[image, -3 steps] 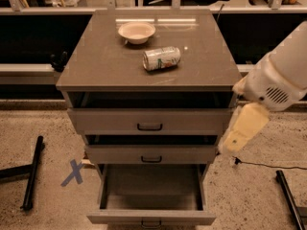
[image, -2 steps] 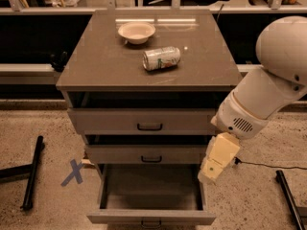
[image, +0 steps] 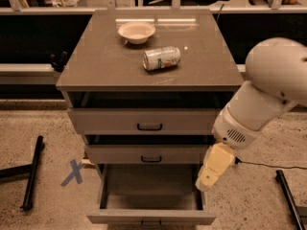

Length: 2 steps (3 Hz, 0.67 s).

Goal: Close bottom drawer

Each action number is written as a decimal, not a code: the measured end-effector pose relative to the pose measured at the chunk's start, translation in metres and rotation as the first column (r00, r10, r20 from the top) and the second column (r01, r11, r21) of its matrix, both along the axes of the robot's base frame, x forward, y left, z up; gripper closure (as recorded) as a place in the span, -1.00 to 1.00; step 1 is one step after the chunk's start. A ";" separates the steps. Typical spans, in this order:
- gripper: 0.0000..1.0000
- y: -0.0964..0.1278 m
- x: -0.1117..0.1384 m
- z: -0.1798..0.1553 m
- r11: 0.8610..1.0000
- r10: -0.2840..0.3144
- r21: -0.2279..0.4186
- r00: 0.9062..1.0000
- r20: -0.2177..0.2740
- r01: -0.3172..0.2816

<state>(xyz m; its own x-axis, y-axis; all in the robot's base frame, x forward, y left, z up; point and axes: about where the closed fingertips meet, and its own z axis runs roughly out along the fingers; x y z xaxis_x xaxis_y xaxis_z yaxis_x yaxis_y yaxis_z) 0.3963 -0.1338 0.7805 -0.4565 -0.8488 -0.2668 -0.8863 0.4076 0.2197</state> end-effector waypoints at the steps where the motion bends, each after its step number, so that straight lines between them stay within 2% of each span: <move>1: -1.00 -0.016 -0.009 -0.068 0.994 -0.074 -0.086 0.996 -0.054 0.070; 2: -1.00 -0.031 -0.027 -0.132 0.979 -0.159 -0.148 0.982 -0.099 0.143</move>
Offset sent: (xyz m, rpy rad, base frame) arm -0.0492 -0.0493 -0.2142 -0.2073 0.1789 -0.2573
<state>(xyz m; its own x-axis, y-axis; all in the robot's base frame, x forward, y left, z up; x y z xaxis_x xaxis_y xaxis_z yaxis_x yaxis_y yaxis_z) 0.3696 -0.1645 0.6487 -0.6021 -0.7932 -0.0916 -0.7859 0.5685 0.2434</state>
